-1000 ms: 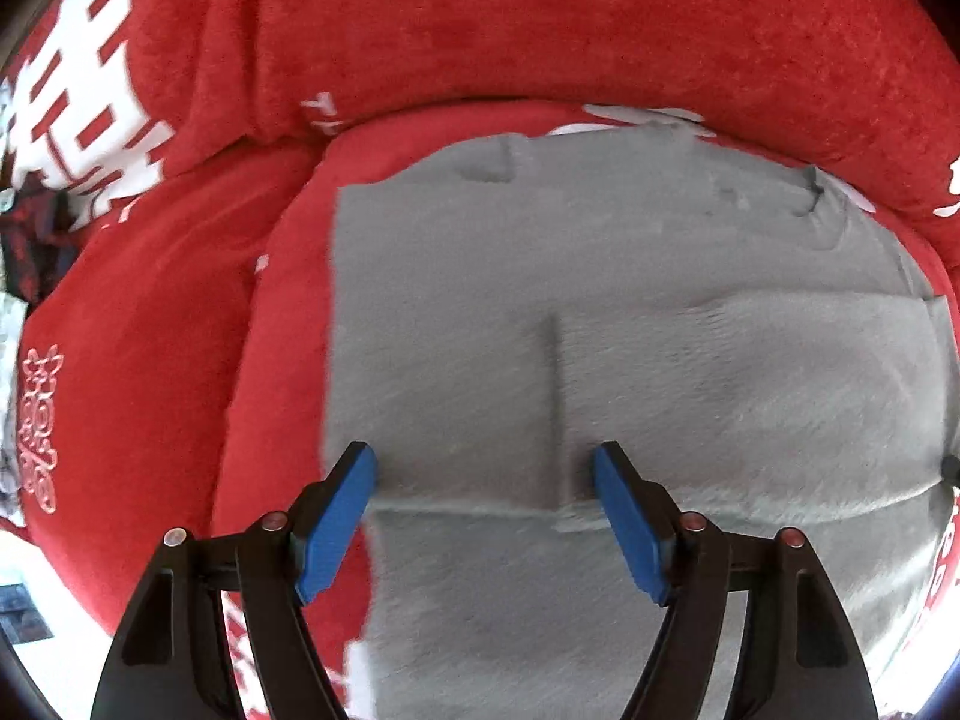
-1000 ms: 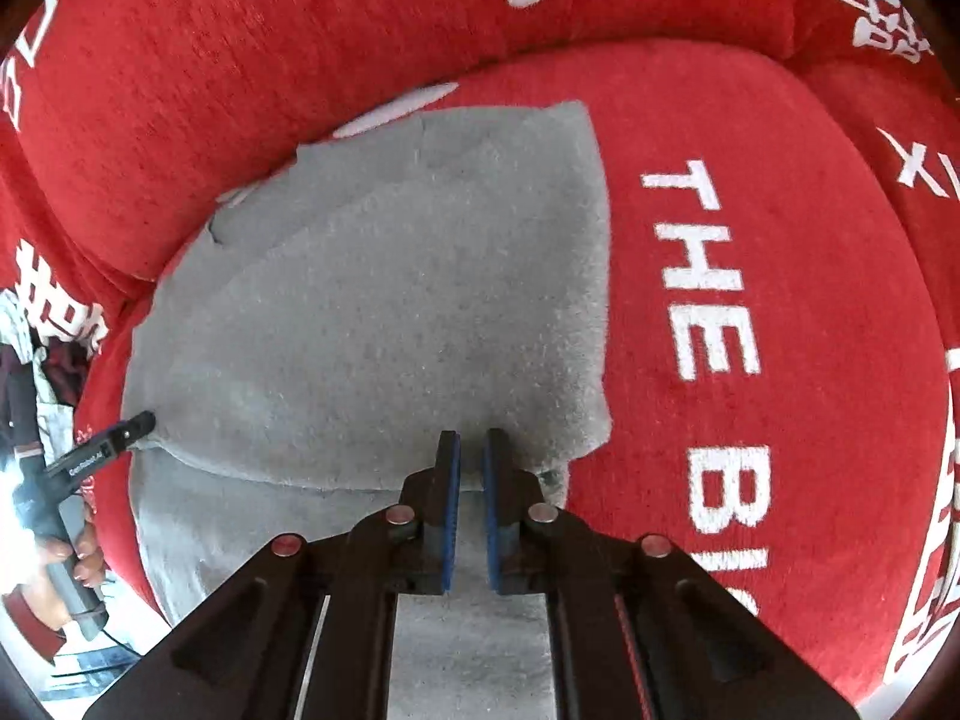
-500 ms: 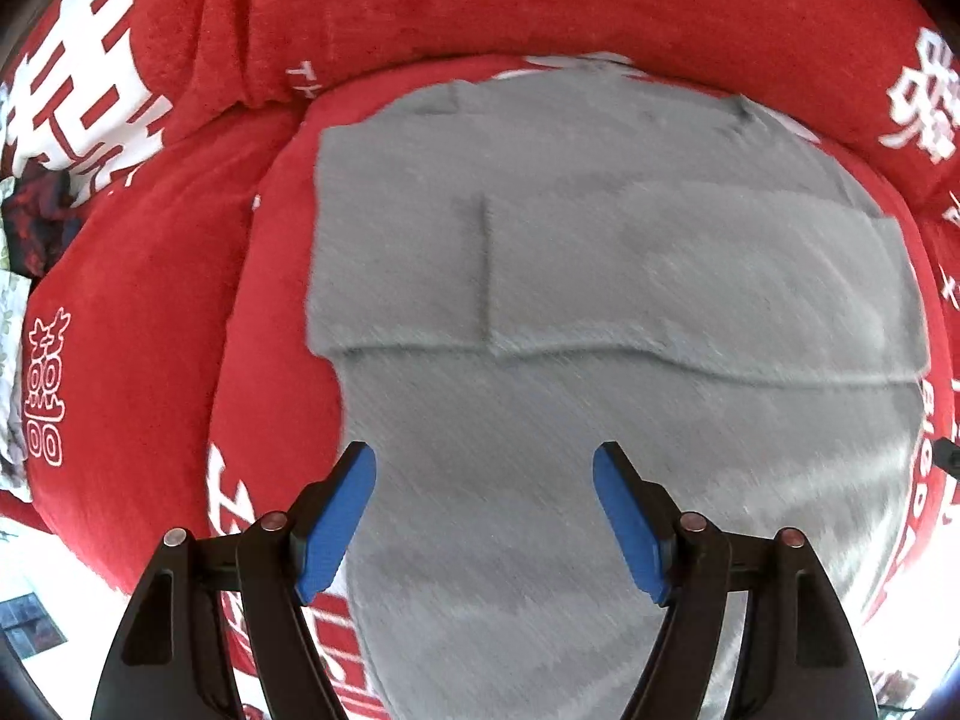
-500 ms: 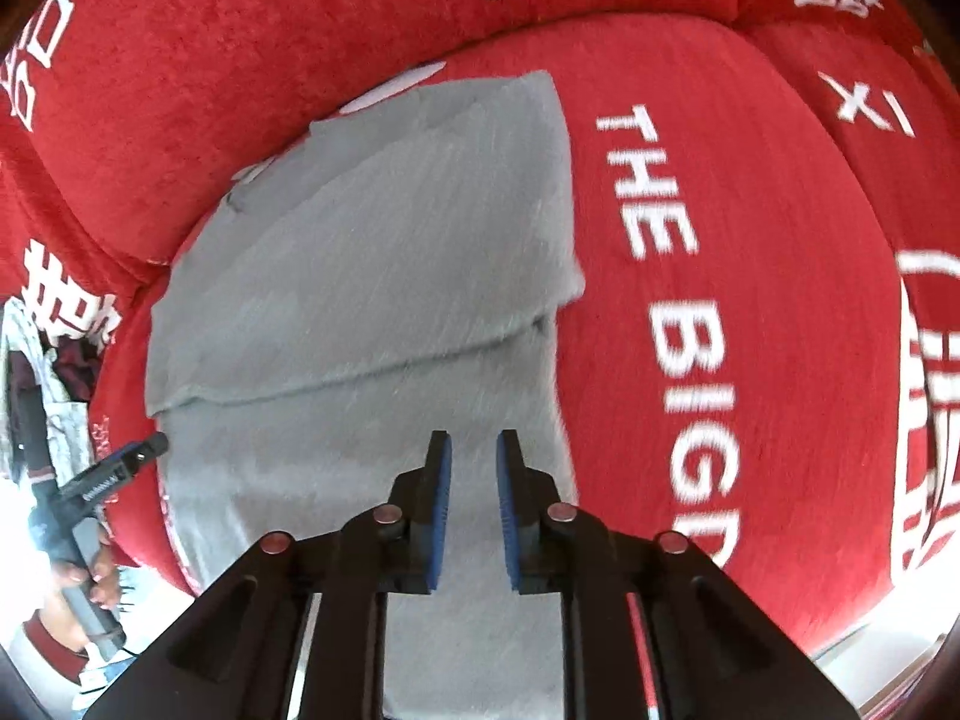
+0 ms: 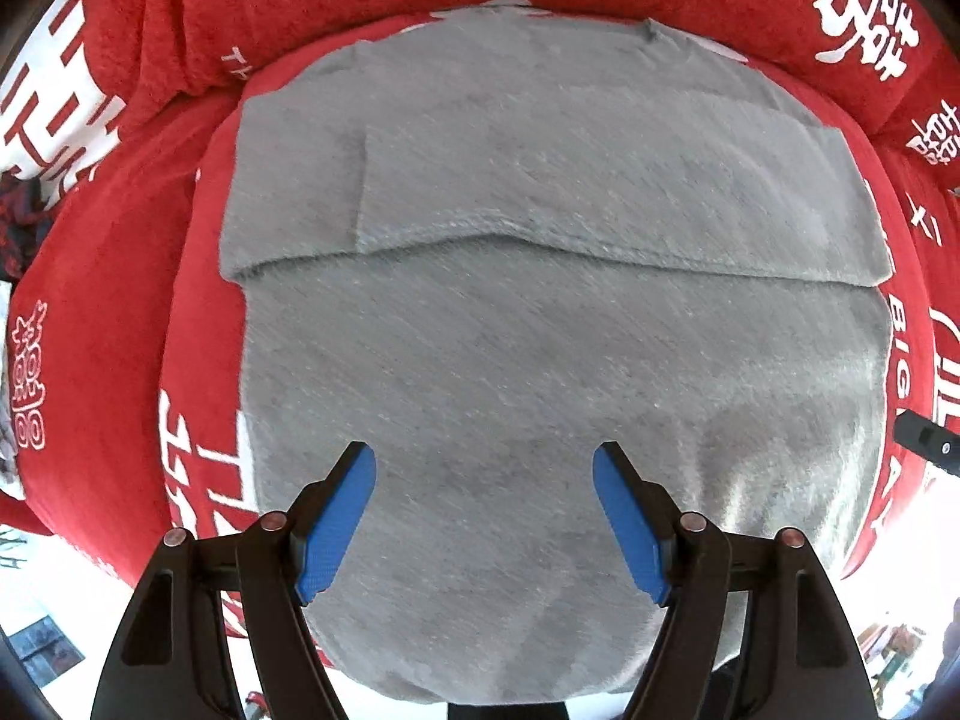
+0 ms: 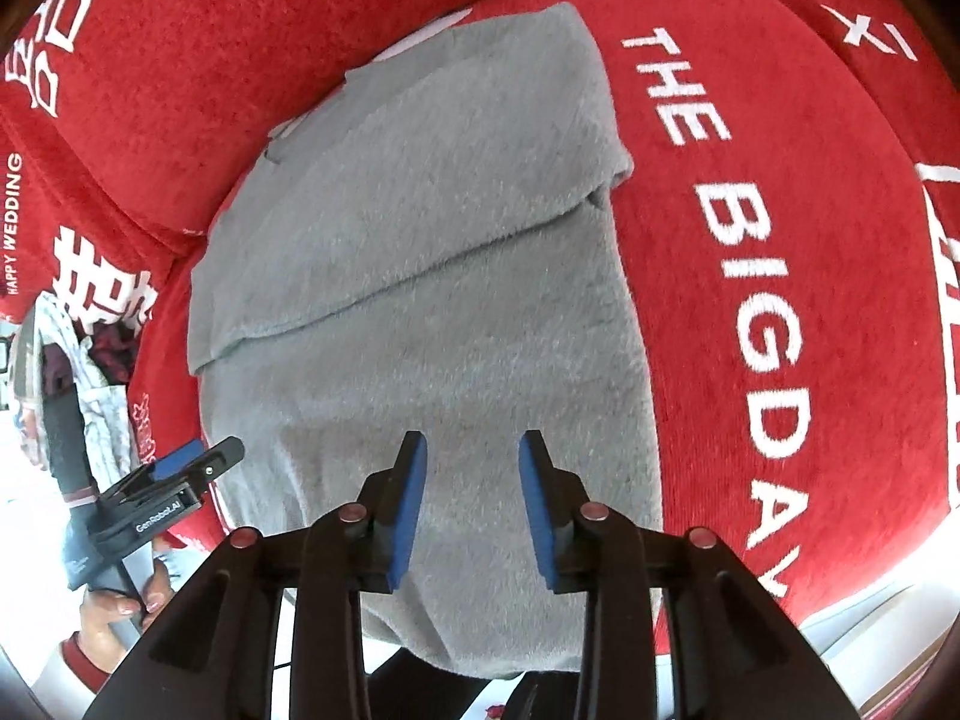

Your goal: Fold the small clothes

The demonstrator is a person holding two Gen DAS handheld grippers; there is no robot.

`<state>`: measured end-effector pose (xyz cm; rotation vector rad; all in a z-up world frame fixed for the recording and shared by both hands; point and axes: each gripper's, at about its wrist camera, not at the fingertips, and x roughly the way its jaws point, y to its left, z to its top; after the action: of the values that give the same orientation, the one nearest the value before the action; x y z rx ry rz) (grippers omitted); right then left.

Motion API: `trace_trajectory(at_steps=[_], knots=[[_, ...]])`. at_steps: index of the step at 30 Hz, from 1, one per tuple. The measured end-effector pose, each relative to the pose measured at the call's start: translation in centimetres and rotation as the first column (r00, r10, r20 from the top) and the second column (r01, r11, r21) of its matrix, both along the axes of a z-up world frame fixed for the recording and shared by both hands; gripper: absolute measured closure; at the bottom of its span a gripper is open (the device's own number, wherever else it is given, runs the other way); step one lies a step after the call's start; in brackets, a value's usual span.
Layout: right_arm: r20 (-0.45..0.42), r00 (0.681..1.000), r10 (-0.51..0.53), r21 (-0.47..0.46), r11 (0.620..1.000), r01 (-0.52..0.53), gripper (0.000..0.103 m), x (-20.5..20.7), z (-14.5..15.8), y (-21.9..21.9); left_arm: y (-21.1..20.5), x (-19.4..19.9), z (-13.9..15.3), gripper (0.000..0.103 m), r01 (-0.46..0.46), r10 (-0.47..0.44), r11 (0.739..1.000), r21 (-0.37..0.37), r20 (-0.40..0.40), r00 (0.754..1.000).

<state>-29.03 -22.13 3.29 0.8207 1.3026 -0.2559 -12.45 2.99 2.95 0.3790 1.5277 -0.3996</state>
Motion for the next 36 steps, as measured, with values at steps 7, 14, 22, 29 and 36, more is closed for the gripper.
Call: trace_trajectory(at_steps=[7, 14, 22, 29, 36], knots=[[-0.009, 1.000, 0.018, 0.024, 1.000, -0.018, 0.060, -0.9, -0.4, -0.9, -1.0, -1.5, 0.4, 0.004, -0.037, 0.037, 0.999, -0.001, 0.019, 0.999], [-0.010, 0.997, 0.073, 0.042, 0.996, -0.073, 0.038, -1.5, -0.8, -1.8, -1.4, -3.2, 0.4, 0.001, -0.125, 0.125, 0.992, 0.003, 0.005, 0.992], [-0.046, 0.986, 0.158, 0.089, 0.984, -0.154, 0.038, -2.5, -2.3, -0.5, 1.5, -5.8, 0.0, 0.001, -0.184, 0.184, 0.982, 0.044, -0.018, 0.983], [-0.017, 0.982, 0.186, 0.143, 0.973, -0.182, 0.038, -4.6, -2.9, 2.1, 7.0, -8.1, -0.7, 0.001, -0.183, 0.187, 0.981, 0.068, -0.051, 0.981], [-0.010, 0.976, 0.219, 0.175, 0.961, -0.214, 0.038, -8.9, -4.0, 6.0, 13.1, -10.7, -1.9, 0.001, -0.216, 0.215, 0.976, 0.004, -0.092, 0.972]])
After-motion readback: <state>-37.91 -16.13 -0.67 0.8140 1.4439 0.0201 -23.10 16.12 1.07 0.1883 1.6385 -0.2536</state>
